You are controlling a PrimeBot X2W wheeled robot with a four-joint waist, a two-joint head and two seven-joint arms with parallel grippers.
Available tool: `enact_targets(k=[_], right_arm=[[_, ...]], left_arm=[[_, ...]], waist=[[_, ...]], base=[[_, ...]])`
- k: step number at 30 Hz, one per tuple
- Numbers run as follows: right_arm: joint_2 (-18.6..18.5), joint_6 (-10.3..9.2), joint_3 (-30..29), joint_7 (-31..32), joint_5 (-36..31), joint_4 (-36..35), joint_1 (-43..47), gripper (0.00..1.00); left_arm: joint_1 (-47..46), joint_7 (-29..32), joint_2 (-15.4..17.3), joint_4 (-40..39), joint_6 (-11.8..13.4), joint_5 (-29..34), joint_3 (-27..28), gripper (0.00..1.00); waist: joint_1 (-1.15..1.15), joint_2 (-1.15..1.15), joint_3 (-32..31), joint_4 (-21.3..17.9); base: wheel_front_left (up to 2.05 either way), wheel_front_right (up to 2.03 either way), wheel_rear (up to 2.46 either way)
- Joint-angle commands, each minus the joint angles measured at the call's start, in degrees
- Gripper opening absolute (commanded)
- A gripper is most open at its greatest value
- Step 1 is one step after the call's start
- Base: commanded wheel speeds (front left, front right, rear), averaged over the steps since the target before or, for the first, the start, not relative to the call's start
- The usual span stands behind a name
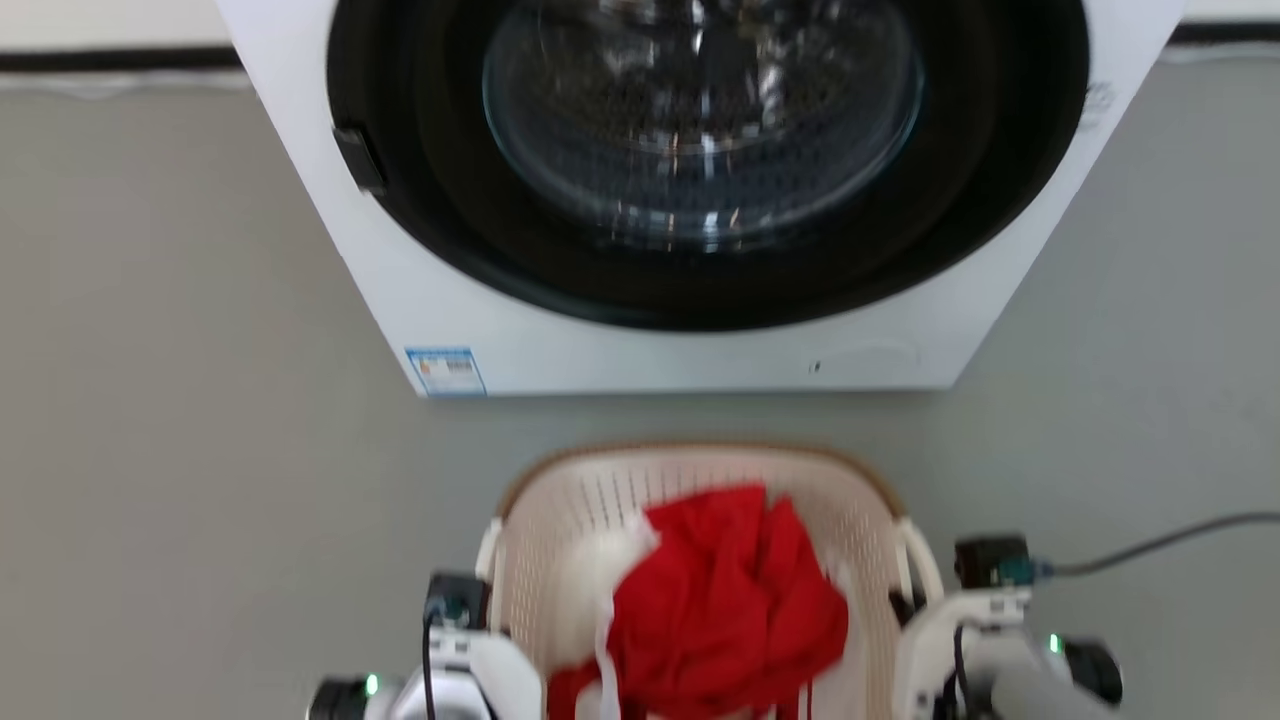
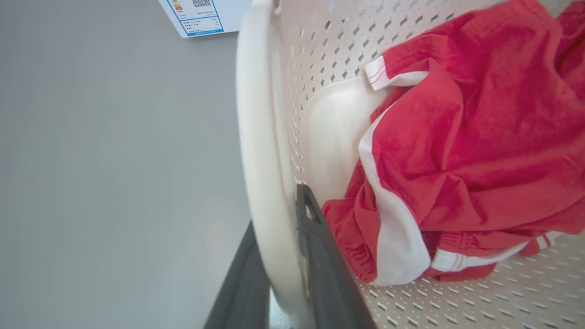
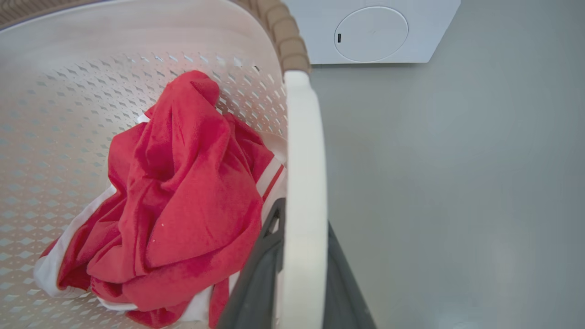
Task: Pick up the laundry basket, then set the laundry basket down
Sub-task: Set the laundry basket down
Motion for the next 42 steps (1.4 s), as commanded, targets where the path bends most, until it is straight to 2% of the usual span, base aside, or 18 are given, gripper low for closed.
enact_targets(k=[1,14,20,31,42], right_arm=[[0.2,0.44,-0.1,-1.6,-1.9,-0.9,-3.1,0.0],[0.1,0.44,-11.5,-3.2,-15.2,-0.9,-15.4,0.0],[0.1,0.44,-17.1,-3.8,-21.5,-0.8,-19.2,0.0],[0.2,0.44,-24.8,-5.3,-30.7,-0.8,-23.9,0.0],[0.2,0.44,-26.6,-6.0,-33.8,-0.8,-26.4,0.0]], left_arm=[[-4.0,-1.0,1.2,0.0,1.1,0.1,1.1,0.0],[-16.6,-2.7,1.2,-1.1,2.5,0.5,2.2,0.0],[-20.7,-3.0,1.2,-2.4,3.3,0.8,2.2,0.0],[-26.3,-3.1,1.2,-4.2,5.4,4.0,4.6,0.0],[-27.9,-3.1,1.2,-5.7,5.8,9.1,8.8,0.0]], waist=[[0.01,0.0,5.1,0.2],[0.01,0.0,22.9,1.7],[0.01,0.0,29.1,2.2],[0.01,0.0,35.7,3.0],[0.01,0.0,38.6,3.7]], base=[[0.0,0.0,0.0],[0.0,0.0,0.0],[0.0,0.0,0.0],[0.0,0.0,0.0],[0.0,0.0,0.0]])
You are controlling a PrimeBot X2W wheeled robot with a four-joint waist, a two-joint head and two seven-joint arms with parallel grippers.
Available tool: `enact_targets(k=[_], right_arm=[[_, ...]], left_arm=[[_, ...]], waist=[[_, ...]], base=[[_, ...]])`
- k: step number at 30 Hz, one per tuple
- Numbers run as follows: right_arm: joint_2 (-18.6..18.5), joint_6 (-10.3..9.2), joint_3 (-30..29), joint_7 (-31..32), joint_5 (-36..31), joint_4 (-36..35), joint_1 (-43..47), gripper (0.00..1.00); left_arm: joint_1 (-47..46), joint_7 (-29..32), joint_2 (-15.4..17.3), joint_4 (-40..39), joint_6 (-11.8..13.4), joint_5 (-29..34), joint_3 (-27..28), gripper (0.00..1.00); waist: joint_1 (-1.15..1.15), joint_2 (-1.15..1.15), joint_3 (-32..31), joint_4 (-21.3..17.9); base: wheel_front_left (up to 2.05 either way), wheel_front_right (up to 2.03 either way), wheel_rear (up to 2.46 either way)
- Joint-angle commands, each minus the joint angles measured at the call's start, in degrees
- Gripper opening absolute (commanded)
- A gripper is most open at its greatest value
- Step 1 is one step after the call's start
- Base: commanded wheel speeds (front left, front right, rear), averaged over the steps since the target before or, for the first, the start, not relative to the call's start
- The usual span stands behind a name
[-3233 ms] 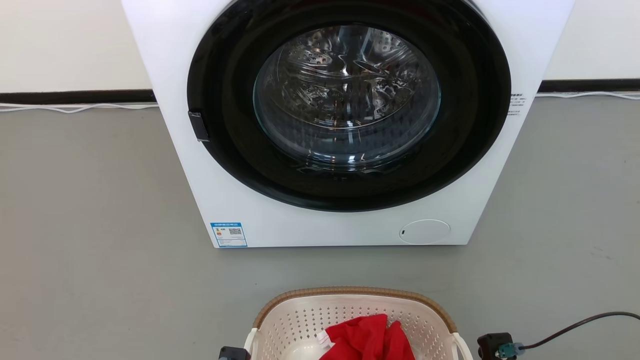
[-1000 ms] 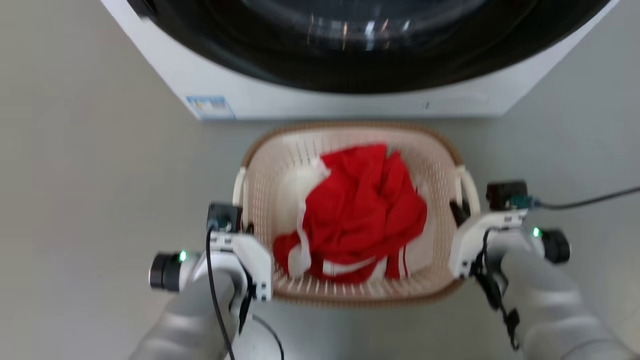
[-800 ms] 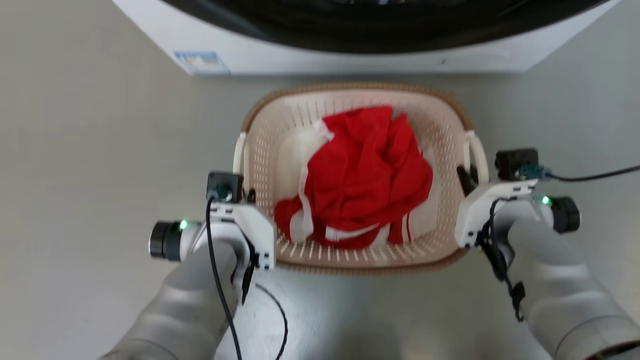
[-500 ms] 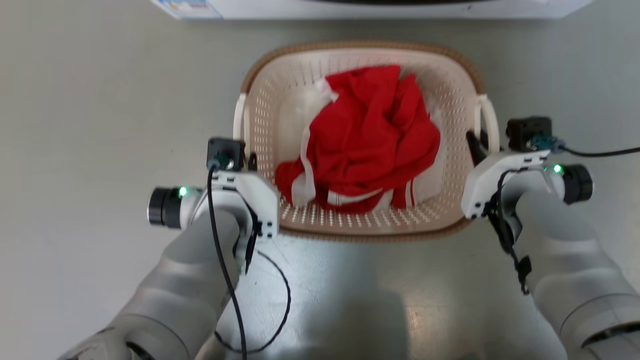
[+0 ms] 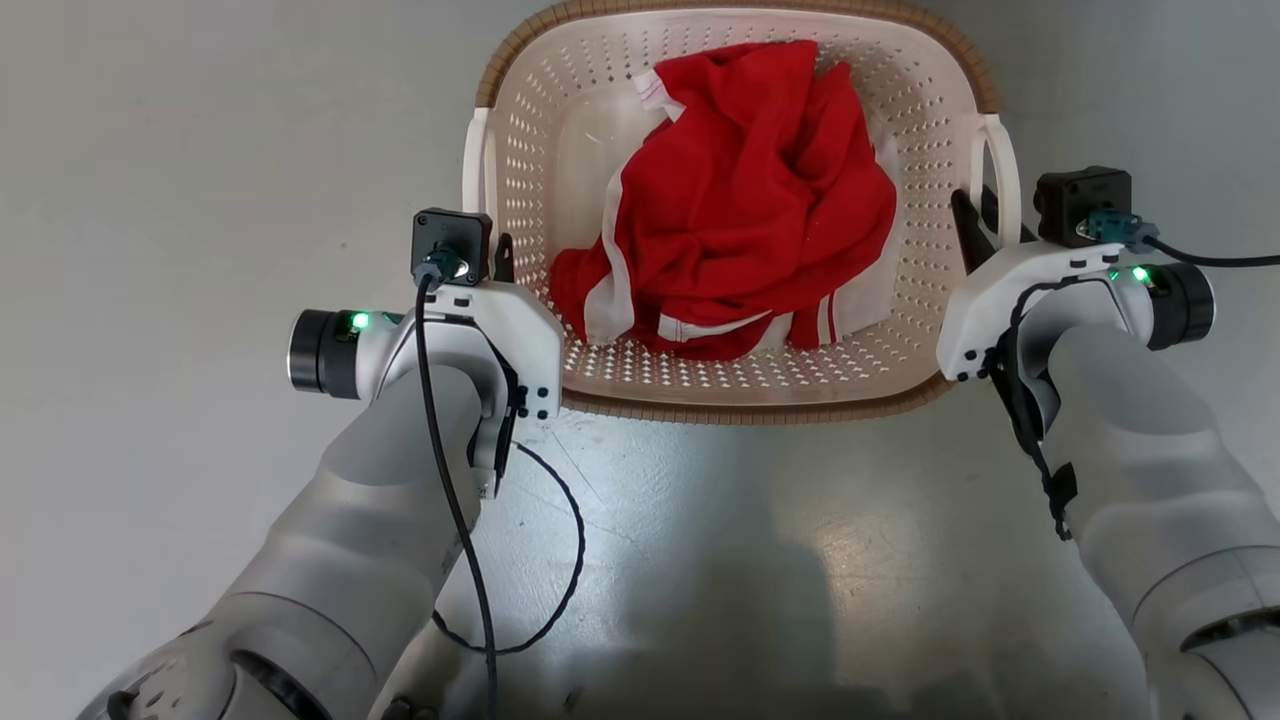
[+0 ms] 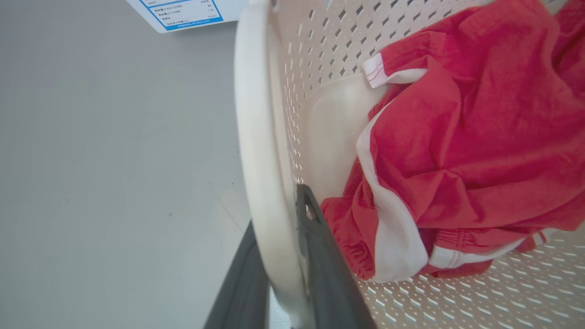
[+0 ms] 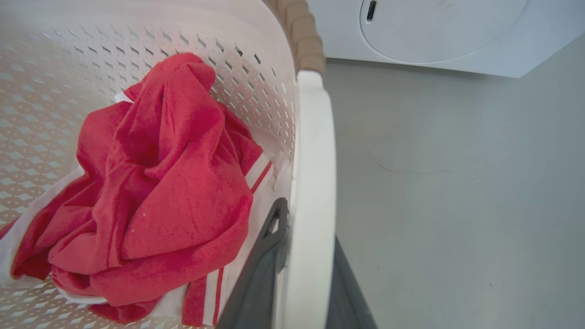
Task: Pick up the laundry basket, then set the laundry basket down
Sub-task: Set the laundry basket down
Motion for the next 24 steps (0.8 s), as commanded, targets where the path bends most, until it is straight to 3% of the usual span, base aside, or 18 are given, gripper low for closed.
enact_targets(k=[1,23,24], right_arm=[[1.8,0.44,1.1,-0.9,-1.1,-0.7,0.5,0.0],[1.8,0.44,2.3,-1.4,-0.8,-0.7,-0.3,0.0],[1.8,0.44,2.4,-1.4,-0.9,-0.7,-0.3,0.04]], left_arm=[[-0.9,-0.6,1.1,-1.0,0.6,1.9,1.3,0.0],[-0.9,-0.6,1.1,-1.2,-0.1,7.3,5.8,0.0],[-0.9,-0.6,1.1,-1.1,-0.2,7.3,5.8,0.0]], waist=[[0.0,0.0,0.5,0.1],[0.0,0.0,2.9,-0.3],[0.0,0.0,3.0,-0.4]], base=[[0.0,0.0,0.0],[0.0,0.0,0.0],[0.0,0.0,0.0]])
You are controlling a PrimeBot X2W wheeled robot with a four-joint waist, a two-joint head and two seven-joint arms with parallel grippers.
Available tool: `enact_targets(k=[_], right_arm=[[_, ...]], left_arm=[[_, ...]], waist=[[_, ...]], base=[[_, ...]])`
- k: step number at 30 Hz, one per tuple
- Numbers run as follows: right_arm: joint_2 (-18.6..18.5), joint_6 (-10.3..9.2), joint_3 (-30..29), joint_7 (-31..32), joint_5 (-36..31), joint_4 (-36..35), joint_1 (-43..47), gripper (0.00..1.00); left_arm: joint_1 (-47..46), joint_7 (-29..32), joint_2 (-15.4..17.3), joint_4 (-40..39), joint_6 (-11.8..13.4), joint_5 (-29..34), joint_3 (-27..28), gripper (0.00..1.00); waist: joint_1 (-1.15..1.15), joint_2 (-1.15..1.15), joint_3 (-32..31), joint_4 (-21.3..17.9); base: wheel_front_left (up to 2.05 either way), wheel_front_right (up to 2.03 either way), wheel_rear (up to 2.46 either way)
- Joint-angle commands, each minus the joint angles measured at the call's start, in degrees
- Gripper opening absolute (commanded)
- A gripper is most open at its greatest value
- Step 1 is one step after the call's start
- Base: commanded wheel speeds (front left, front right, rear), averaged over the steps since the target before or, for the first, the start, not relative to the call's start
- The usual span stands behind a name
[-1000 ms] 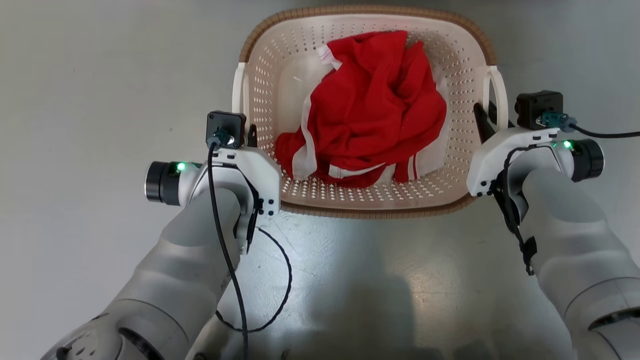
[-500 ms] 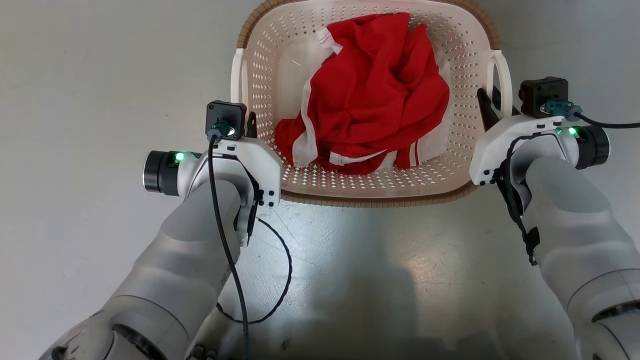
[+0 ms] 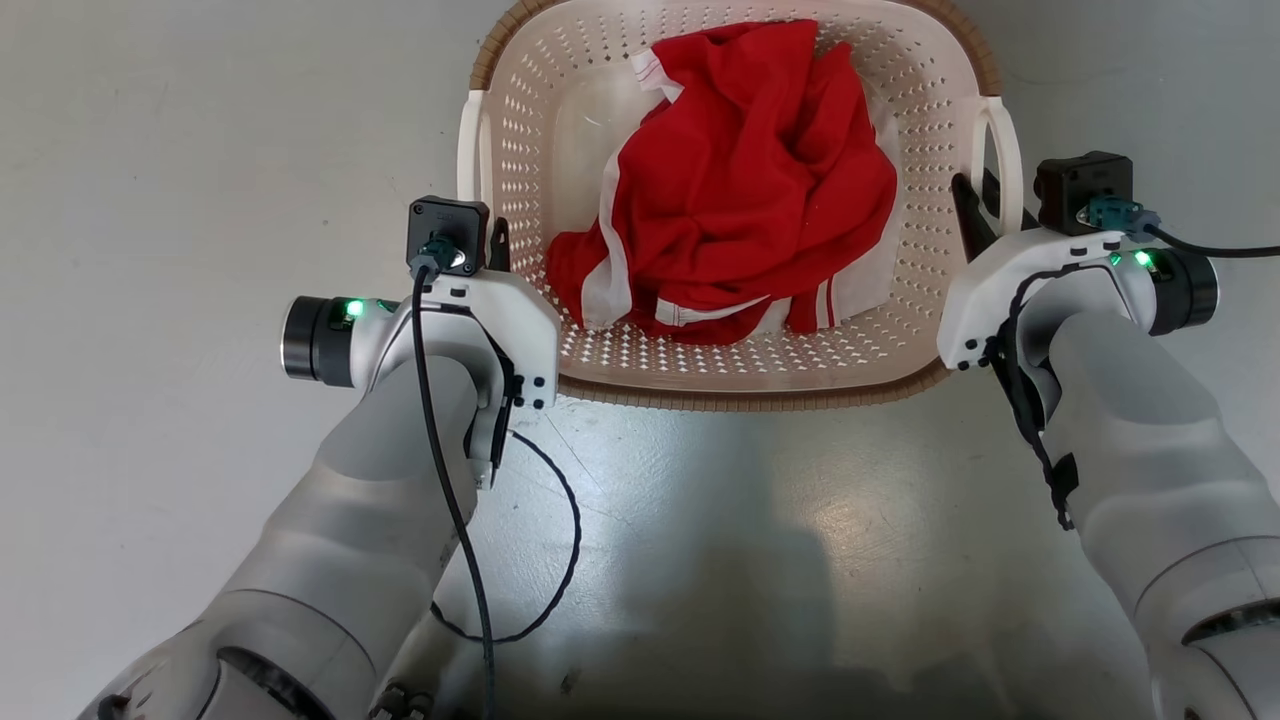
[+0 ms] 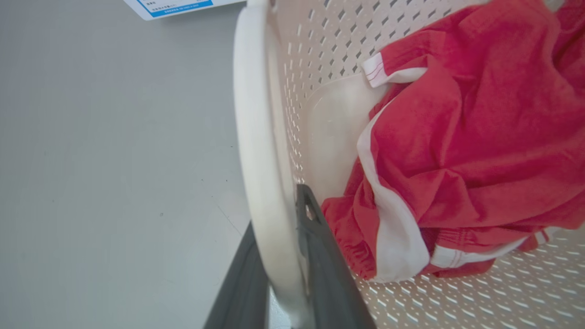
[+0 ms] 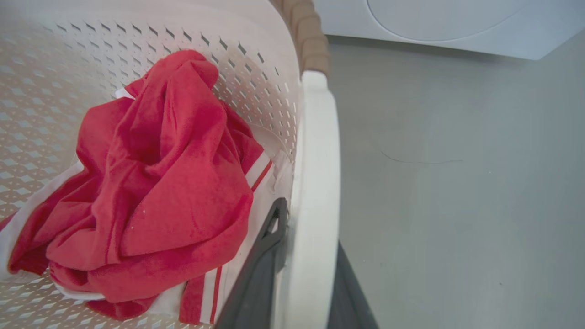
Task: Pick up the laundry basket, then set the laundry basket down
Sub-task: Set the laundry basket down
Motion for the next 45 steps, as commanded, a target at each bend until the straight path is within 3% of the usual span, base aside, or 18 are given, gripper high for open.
enact_targets(k=[1,2,5,6,7,8,9,13,14,28,35,45], right_arm=[[1.9,0.44,1.6,-0.9,-0.5,-0.7,0.8,0.09],[1.9,0.44,1.7,-0.9,-0.5,-0.7,0.7,0.15],[1.9,0.44,1.8,-0.9,-0.5,-0.7,0.7,0.37],[1.9,0.44,1.8,-1.0,-0.5,-0.7,0.7,0.41],[1.9,0.44,1.9,-1.0,-0.5,-0.7,0.7,0.47],[1.9,0.44,1.9,-1.0,-0.5,-0.7,0.8,0.8],[1.9,0.44,1.9,-1.0,-0.5,-0.7,0.7,1.0],[1.9,0.44,1.7,-1.1,-0.9,-0.8,0.5,1.0],[1.9,0.44,1.6,-1.2,-1.1,-0.9,0.4,1.0],[1.9,0.44,-1.5,-1.4,-2.7,-2.5,3.4,1.0],[1.9,0.44,-1.4,-1.4,-0.8,-6.9,8.1,1.0],[1.9,0.44,-0.4,-1.4,1.7,-18.3,19.1,1.0]], left_arm=[[-0.8,-0.6,1.1,-0.5,0.0,1.1,0.7,0.0],[-0.8,-0.6,1.1,-0.4,0.0,1.1,0.8,0.0],[-0.8,-0.6,1.1,-0.4,0.1,1.1,0.9,0.33],[-0.7,-0.6,1.1,-0.4,0.1,1.1,1.0,0.33],[-0.7,-0.6,1.1,-0.3,0.2,1.0,1.1,0.41],[-0.6,-0.6,1.1,-0.2,0.3,0.8,1.2,0.58],[-0.5,-0.6,1.1,-0.2,0.3,0.7,1.3,0.89],[-0.3,-0.6,1.1,0.0,0.7,0.4,1.5,0.93],[-0.3,-0.6,1.1,0.1,0.8,0.4,1.5,1.0],[1.7,-0.6,1.2,-0.4,1.1,2.4,5.5,1.0],[6.3,-0.6,2.5,-4.1,0.8,5.9,10.0,1.0],[18.5,-0.6,4.7,-15.4,-0.5,14.3,19.9,1.0]], waist=[[0.0,0.0,0.0,0.0],[0.0,0.0,0.0,0.0],[0.0,0.0,0.0,0.0],[0.0,0.0,0.0,0.0],[0.0,0.0,-0.1,0.0],[0.0,0.0,-0.1,0.1],[0.0,0.0,-0.2,0.1],[0.0,0.0,-0.4,0.1],[0.0,0.0,-0.5,0.0],[0.0,0.0,-6.4,-0.7],[0.0,0.0,-13.2,-1.3],[0.0,0.0,-25.3,-1.8]], base=[[0.0,0.0,0.0],[0.0,0.0,0.0],[0.0,0.0,0.0],[0.0,0.0,0.0],[0.0,0.0,0.0],[0.0,0.0,0.0],[0.0,0.0,0.0],[0.0,0.0,0.0],[0.0,0.0,0.0],[0.0,0.0,0.0],[0.0,0.0,0.0],[0.0,0.0,0.0]])
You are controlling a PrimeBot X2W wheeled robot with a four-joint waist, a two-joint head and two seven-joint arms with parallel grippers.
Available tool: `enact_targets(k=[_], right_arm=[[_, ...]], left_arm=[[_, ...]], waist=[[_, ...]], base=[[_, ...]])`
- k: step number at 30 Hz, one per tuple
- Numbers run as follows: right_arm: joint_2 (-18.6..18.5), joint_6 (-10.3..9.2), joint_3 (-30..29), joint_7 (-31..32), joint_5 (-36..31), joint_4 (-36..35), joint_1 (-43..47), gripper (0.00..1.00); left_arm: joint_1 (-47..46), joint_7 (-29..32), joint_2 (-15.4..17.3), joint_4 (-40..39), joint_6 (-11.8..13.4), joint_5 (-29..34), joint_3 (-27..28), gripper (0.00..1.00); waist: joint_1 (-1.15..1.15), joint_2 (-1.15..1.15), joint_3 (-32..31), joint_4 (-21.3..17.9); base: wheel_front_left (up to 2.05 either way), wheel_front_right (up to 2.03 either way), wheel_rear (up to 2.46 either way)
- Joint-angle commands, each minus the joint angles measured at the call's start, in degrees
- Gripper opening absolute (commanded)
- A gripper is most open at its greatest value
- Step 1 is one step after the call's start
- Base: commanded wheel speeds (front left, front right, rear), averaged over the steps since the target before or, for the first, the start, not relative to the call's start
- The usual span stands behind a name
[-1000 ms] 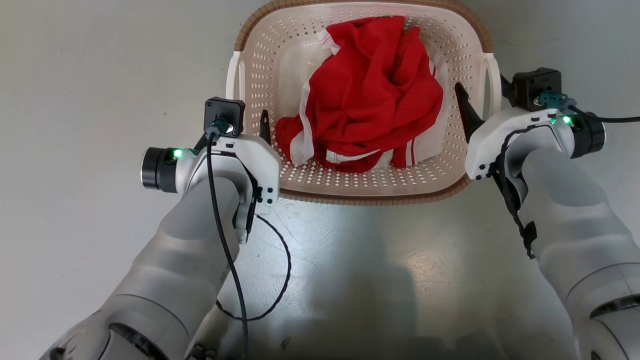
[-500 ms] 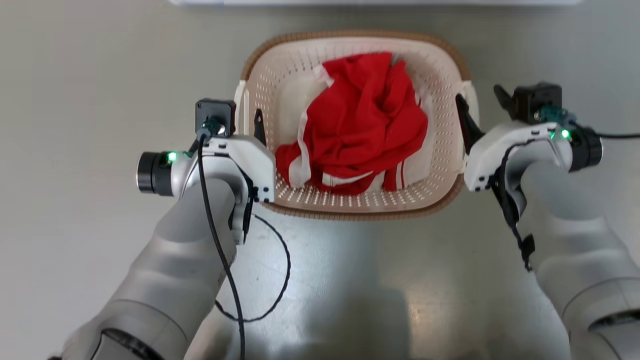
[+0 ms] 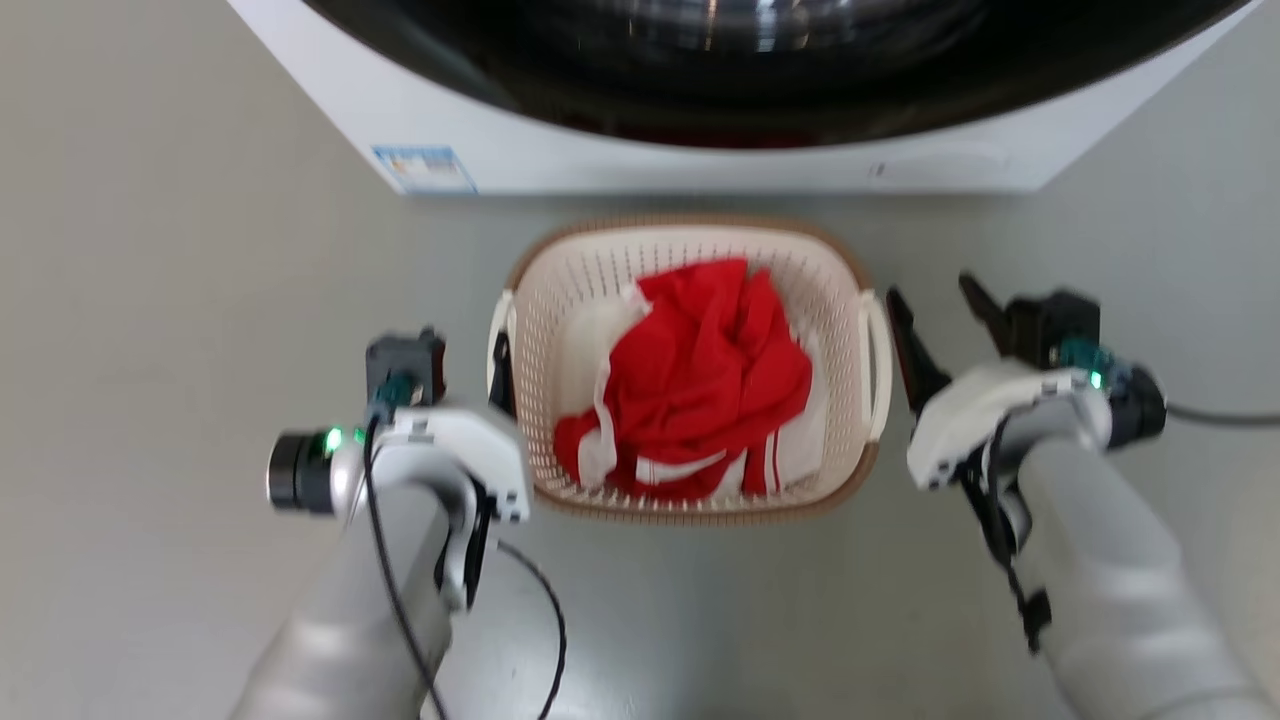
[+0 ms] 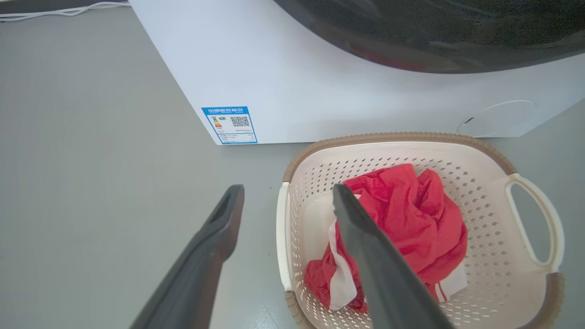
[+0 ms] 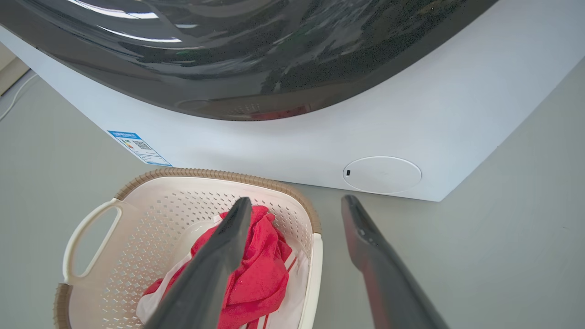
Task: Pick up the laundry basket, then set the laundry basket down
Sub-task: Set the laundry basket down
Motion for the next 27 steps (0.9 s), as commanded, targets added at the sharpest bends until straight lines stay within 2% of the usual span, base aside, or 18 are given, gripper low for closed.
enact_targets(k=[1,6,14,21,27], right_arm=[[1.3,0.36,1.2,-0.7,0.6,-1.9,2.8,1.0],[1.3,0.36,1.6,-0.7,2.2,-8.5,9.9,1.0],[1.3,0.36,0.7,-0.7,4.6,-19.8,20.7,1.0],[1.3,0.36,1.2,-0.7,6.2,-29.9,28.8,1.0],[1.3,0.36,0.5,-0.7,7.0,-35.6,34.0,1.0]], left_arm=[[2.1,-0.3,1.8,-2.0,-0.5,1.1,2.4,1.0],[10.9,-0.3,2.0,-9.8,-0.8,6.4,8.5,1.0],[24.1,-0.3,0.5,-23.6,-2.4,13.9,16.3,1.0],[33.4,-0.3,-0.6,-35.1,-3.4,18.6,20.5,1.0],[38.5,-0.3,-1.1,-40.3,-4.0,20.4,21.9,1.0]], waist=[[0.0,0.0,-4.6,-0.2],[0.0,0.0,-10.7,-0.5],[0.0,0.0,-18.4,-0.7],[0.0,0.0,-23.1,-1.1],[0.0,0.0,-25.6,-1.6]], base=[[0.0,0.0,0.0],[0.0,0.0,0.0],[0.0,0.0,0.0],[0.0,0.0,0.0],[0.0,0.0,0.0]])
